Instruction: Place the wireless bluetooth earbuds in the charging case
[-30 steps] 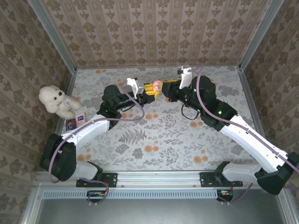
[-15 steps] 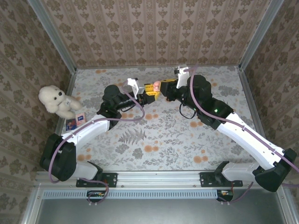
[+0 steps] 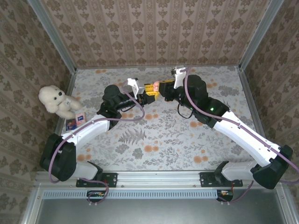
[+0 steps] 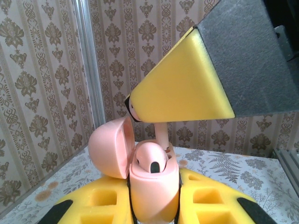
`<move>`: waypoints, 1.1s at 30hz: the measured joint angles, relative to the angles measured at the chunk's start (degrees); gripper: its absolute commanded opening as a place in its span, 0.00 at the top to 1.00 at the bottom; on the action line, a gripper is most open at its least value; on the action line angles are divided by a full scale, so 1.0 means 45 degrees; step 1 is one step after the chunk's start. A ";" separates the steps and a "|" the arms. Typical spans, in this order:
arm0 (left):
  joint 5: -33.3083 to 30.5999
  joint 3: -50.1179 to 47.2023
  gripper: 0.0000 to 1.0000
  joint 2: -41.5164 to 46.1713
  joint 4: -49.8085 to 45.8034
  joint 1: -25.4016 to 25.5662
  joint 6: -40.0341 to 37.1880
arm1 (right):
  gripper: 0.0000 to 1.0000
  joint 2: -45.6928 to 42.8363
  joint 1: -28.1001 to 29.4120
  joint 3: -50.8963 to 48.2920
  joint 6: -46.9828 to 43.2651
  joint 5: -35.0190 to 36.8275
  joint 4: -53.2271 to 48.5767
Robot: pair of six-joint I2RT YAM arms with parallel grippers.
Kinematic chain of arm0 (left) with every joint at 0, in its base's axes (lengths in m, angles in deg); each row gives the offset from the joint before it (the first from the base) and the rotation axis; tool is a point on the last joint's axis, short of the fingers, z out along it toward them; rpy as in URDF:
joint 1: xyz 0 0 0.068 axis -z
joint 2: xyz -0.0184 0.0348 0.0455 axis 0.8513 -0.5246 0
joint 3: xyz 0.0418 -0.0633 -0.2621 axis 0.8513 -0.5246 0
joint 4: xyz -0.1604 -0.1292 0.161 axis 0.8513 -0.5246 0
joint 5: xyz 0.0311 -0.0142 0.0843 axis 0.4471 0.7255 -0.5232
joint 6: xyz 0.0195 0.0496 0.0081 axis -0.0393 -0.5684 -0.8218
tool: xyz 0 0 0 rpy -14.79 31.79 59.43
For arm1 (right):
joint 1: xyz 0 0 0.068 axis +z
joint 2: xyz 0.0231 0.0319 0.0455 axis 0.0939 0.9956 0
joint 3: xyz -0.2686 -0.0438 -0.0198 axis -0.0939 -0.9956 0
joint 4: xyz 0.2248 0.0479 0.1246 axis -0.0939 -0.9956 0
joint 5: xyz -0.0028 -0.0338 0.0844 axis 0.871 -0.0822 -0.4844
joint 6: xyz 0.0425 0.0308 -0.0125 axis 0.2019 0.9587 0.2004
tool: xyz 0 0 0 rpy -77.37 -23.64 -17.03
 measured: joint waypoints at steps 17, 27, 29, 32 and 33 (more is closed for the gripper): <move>-0.0053 0.0000 1.00 0.0000 -0.0194 0.0000 -0.0087 | 0.79 0.0199 0.0019 0.0000 -0.0248 0.0209 -0.0131; -0.0204 0.0000 1.00 0.0005 -0.0262 -0.0015 -0.0146 | 0.79 0.0340 0.0311 0.0049 -0.0296 0.0423 -0.0141; -0.0209 0.0000 1.00 0.0005 -0.0282 -0.0015 -0.0185 | 0.78 0.0340 0.0335 0.0044 -0.0291 0.0500 -0.0146; -0.0204 0.0000 1.00 0.0005 -0.0282 -0.0015 -0.0194 | 0.71 0.0340 0.0359 0.0044 -0.0272 0.0583 -0.0165; -0.0204 0.0000 1.00 0.0005 -0.0282 -0.0015 -0.0194 | 0.68 0.0340 0.0364 0.0044 -0.0233 0.0622 -0.0185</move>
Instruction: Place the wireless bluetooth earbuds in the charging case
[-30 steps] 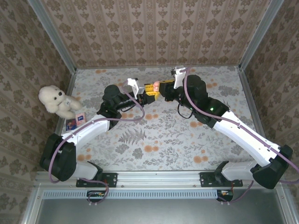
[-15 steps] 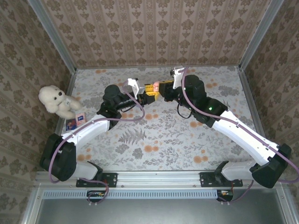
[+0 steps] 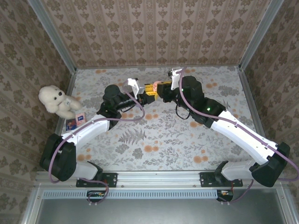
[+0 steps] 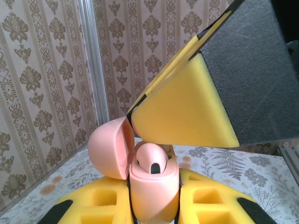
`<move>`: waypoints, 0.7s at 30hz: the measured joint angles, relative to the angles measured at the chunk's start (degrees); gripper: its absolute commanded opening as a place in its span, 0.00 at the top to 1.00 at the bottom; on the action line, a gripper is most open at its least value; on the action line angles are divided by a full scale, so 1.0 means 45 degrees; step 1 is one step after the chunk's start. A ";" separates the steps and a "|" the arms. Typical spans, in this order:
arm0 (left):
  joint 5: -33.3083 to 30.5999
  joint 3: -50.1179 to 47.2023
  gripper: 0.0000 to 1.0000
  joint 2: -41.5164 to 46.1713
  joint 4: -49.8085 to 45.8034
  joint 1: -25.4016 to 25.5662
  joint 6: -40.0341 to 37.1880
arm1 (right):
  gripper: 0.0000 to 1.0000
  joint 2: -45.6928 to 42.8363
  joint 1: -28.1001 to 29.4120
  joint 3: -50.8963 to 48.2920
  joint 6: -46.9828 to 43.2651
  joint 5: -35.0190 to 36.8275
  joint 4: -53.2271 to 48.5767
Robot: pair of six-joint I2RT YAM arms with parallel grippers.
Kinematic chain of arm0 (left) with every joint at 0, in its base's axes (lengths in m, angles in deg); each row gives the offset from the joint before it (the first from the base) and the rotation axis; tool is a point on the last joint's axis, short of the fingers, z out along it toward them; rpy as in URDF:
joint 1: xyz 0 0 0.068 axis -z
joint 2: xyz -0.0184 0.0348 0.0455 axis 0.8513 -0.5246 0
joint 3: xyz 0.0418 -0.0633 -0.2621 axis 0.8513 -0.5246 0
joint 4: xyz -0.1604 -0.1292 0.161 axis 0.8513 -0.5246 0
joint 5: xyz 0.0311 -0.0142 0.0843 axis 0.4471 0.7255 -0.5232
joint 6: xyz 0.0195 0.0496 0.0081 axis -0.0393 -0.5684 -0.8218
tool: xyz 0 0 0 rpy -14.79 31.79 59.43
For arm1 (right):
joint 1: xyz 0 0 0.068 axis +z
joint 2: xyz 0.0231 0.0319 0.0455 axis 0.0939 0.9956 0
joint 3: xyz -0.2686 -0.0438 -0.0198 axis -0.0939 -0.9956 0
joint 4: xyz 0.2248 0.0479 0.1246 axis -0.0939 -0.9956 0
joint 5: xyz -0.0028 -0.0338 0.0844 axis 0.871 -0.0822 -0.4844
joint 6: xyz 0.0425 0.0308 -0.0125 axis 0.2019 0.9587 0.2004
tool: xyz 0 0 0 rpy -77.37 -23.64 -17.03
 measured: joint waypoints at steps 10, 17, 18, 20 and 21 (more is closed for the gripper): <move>-0.0141 0.0000 1.00 0.0000 0.0005 0.0005 -0.0024 | 0.41 0.0389 0.0068 0.0714 0.0840 0.0325 -0.0704; -0.0136 0.0000 1.00 0.0000 0.0029 0.0015 -0.0024 | 0.35 0.0403 -0.0141 0.1166 0.1598 0.0321 -0.0758; -0.0136 0.0000 1.00 0.0000 0.0049 0.0015 -0.0024 | 0.35 0.0374 -0.0199 0.1195 0.1715 0.0316 -0.0758; -0.0136 0.0000 1.00 0.0000 0.0102 0.0015 -0.0024 | 0.34 0.0267 -0.0325 0.1195 0.1860 0.0316 -0.0772; -0.0136 -0.0005 1.00 0.0000 0.0107 0.0015 -0.0024 | 0.34 0.0194 -0.0384 0.1195 0.1967 0.0311 -0.0777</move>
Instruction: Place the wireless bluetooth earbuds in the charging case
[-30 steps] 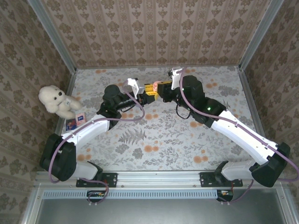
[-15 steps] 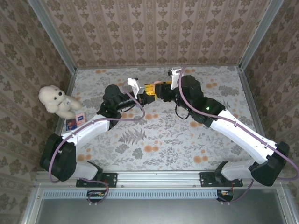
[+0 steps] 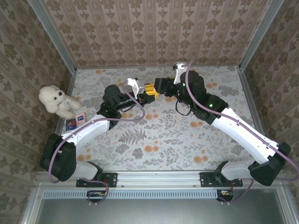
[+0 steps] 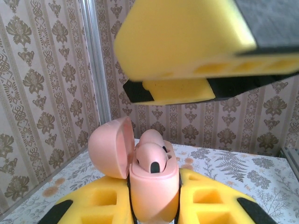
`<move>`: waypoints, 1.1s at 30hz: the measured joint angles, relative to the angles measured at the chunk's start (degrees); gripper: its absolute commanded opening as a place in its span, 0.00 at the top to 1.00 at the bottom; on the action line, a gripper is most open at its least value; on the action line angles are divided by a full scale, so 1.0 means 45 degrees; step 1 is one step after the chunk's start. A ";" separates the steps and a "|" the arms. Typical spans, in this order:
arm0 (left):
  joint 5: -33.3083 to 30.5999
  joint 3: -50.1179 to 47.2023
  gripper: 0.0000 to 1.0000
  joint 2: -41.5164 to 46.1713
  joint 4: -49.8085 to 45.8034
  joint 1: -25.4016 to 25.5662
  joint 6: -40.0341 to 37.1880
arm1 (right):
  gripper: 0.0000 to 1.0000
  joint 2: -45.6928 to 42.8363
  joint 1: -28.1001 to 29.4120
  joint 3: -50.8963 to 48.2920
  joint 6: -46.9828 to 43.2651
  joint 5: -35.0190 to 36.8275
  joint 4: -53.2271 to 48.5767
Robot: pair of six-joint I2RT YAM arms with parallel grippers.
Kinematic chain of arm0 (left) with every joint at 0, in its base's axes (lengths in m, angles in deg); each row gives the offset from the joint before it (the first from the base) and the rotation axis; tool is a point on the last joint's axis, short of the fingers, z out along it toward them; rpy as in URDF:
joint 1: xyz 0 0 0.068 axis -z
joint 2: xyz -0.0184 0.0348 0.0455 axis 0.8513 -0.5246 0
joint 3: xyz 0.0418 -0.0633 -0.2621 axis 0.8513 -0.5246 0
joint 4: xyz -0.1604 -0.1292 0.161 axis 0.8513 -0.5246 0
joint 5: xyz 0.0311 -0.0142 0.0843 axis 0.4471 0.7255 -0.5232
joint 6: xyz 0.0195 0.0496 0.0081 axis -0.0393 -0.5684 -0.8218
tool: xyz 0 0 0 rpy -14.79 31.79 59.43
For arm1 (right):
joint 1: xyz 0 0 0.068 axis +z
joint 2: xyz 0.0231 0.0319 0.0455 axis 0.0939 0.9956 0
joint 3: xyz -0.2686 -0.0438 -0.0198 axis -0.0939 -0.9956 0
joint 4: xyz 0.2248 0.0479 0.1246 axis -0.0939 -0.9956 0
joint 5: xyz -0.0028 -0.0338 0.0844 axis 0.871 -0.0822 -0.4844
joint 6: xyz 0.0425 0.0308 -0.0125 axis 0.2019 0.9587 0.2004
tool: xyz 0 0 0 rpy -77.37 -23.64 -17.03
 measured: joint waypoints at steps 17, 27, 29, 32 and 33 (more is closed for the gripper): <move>0.0044 0.0000 1.00 0.0000 0.0136 0.0000 0.0000 | 0.47 0.4687 -0.2215 0.6989 0.0063 -0.1763 -0.5518; 0.0461 0.0000 1.00 -0.0039 -0.0413 0.0170 -0.0015 | 0.60 0.5513 -0.2030 0.7072 -0.0724 -0.2511 -0.7524; 0.0651 0.0034 1.00 -0.0102 -0.0554 0.0146 -0.0073 | 0.60 0.4755 -0.1875 0.6135 -0.0699 -0.2482 -0.7436; 0.0661 0.0034 1.00 -0.0340 -0.0787 0.0228 -0.0102 | 0.58 0.3356 -0.1846 0.4658 -0.0607 -0.2390 -0.7179; 0.0597 0.0034 1.00 -0.0432 -0.0782 0.0214 -0.0102 | 0.55 0.2963 -0.1851 0.4279 -0.0578 -0.2302 -0.7145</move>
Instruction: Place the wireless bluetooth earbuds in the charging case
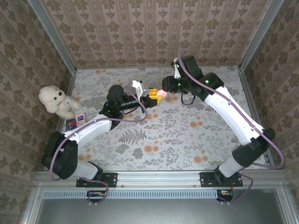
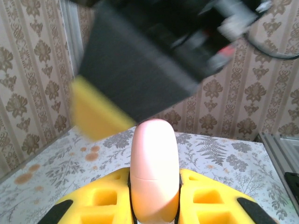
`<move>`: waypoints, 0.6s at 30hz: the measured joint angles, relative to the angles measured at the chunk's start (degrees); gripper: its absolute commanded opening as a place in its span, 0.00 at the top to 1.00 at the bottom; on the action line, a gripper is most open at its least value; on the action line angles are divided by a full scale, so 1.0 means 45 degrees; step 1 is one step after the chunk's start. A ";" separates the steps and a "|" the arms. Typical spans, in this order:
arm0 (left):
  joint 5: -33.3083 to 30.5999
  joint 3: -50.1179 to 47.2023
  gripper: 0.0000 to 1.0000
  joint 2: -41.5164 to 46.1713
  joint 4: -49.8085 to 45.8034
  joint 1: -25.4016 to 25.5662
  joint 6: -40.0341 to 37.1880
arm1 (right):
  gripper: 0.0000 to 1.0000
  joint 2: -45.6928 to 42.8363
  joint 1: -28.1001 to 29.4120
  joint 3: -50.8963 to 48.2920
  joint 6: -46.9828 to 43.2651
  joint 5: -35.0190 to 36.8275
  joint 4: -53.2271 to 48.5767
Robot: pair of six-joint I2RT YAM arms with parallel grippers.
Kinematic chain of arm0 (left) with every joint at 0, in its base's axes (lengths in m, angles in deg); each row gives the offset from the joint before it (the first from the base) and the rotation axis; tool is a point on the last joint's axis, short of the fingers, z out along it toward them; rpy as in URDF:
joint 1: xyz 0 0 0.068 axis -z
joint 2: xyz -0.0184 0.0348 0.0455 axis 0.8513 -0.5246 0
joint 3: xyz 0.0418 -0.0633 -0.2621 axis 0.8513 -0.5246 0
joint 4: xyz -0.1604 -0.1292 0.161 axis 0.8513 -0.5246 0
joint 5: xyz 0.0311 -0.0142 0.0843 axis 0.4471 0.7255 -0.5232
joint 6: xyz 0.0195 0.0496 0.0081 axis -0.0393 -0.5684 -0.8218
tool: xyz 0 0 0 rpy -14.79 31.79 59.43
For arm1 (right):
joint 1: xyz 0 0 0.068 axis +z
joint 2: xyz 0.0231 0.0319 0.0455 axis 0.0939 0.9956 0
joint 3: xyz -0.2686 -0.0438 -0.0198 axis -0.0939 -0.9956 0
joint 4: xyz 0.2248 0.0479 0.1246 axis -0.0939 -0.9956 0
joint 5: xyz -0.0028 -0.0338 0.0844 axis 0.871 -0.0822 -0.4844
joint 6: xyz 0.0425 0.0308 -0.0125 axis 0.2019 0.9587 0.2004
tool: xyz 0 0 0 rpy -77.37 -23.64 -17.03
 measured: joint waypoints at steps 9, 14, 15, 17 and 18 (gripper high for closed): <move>-0.0753 0.0554 1.00 -0.0413 -0.0262 -0.0146 0.0053 | 0.43 -0.1744 -0.1205 -0.3755 0.1535 0.0792 0.0729; -0.1311 0.1404 1.00 -0.1661 -0.1715 -0.0160 0.0602 | 0.43 -0.1715 -0.1447 -0.5421 0.2200 0.1005 0.1311; -0.1399 0.1564 1.00 -0.2064 -0.2035 -0.0160 0.0855 | 0.42 -0.1715 -0.1447 -0.5668 0.2317 0.1054 0.1462; -0.1515 0.1855 1.00 -0.2885 -0.2545 -0.0160 0.1423 | 0.42 -0.1715 -0.1452 -0.6125 0.2506 0.1117 0.1792; -0.1564 0.1977 1.00 -0.3327 -0.2793 -0.0160 0.1749 | 0.42 -0.1715 -0.1452 -0.6343 0.2628 0.1132 0.1933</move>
